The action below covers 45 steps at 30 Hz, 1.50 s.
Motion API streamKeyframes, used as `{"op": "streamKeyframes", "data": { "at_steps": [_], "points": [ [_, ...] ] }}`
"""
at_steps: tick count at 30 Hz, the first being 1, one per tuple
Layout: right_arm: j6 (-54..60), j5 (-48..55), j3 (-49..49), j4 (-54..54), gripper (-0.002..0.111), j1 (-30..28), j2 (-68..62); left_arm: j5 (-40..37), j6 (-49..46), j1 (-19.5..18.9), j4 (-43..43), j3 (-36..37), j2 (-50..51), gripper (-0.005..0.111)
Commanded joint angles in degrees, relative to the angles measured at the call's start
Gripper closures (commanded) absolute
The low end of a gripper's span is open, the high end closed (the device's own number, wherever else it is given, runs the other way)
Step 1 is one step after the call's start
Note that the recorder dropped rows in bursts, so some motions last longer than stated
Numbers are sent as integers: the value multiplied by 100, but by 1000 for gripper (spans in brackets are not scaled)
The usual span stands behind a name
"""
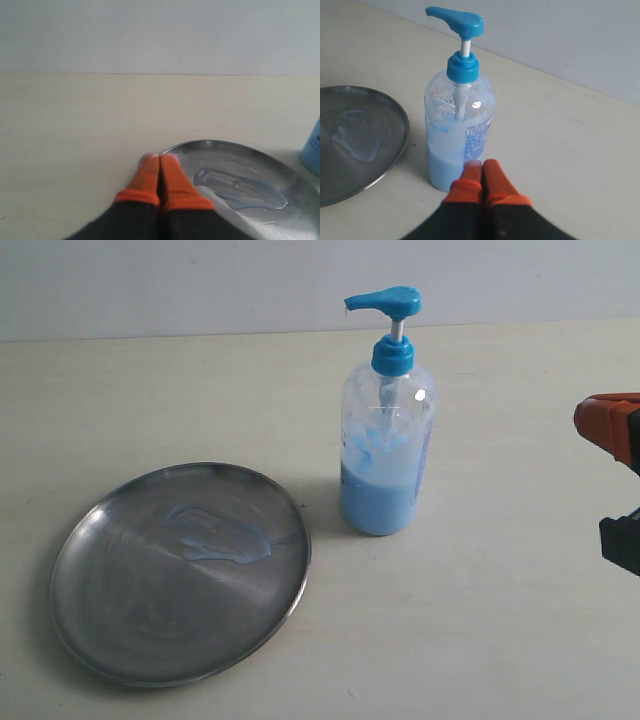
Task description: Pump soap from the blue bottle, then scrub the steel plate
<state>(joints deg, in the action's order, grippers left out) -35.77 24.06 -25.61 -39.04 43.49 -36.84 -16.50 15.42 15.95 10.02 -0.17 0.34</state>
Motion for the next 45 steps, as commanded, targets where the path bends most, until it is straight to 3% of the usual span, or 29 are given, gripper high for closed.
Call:
{"op": "streamKeyframes", "data": {
  "at_steps": [1,8,18,45],
  "points": [
    [-33,-61,7,-14,108,-24,15,-14,-41,-12,-77,17,-34,107],
    [-33,-61,7,-14,108,-24,15,-66,-988,-12,-867,17,-34,107],
    [-33,-61,7,-14,108,-24,15,-128,-900,-534,-844,17,-34,107],
    [-33,-143,7,-14,108,-24,15,-257,-387,-544,-374,17,-34,107]
  ]
}}
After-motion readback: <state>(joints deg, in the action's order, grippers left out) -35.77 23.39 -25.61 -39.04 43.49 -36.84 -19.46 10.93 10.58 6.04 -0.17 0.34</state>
